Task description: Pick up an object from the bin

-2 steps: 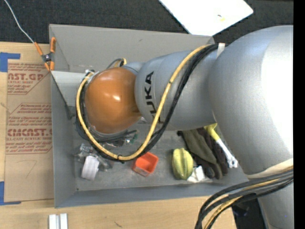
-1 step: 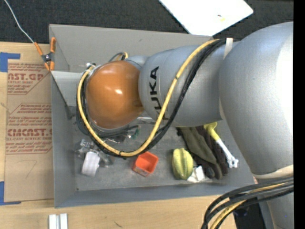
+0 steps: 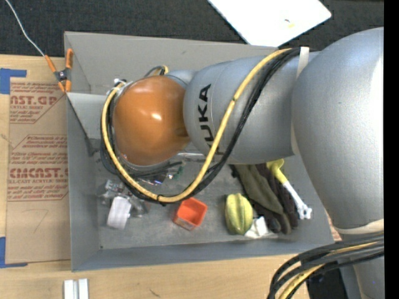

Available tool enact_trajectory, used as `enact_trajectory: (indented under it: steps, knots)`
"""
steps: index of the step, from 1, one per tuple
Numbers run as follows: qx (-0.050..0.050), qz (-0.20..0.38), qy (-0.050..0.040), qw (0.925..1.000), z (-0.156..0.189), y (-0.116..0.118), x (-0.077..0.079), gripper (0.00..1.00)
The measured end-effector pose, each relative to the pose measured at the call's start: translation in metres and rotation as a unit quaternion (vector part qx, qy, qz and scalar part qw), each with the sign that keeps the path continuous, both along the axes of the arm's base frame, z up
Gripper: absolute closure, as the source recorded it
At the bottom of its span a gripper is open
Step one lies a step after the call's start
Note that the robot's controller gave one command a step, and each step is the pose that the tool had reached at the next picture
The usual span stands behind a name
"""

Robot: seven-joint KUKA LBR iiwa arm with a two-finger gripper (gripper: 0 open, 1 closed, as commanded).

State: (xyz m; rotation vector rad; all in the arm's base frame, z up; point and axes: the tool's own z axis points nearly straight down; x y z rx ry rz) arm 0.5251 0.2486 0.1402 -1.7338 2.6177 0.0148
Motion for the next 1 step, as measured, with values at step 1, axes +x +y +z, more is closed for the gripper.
enact_trajectory:
  steps: [1]
  knots:
    - [0.001,0.000,-0.0007,1.0000,-0.0088,0.0006,0.0000,1.00]
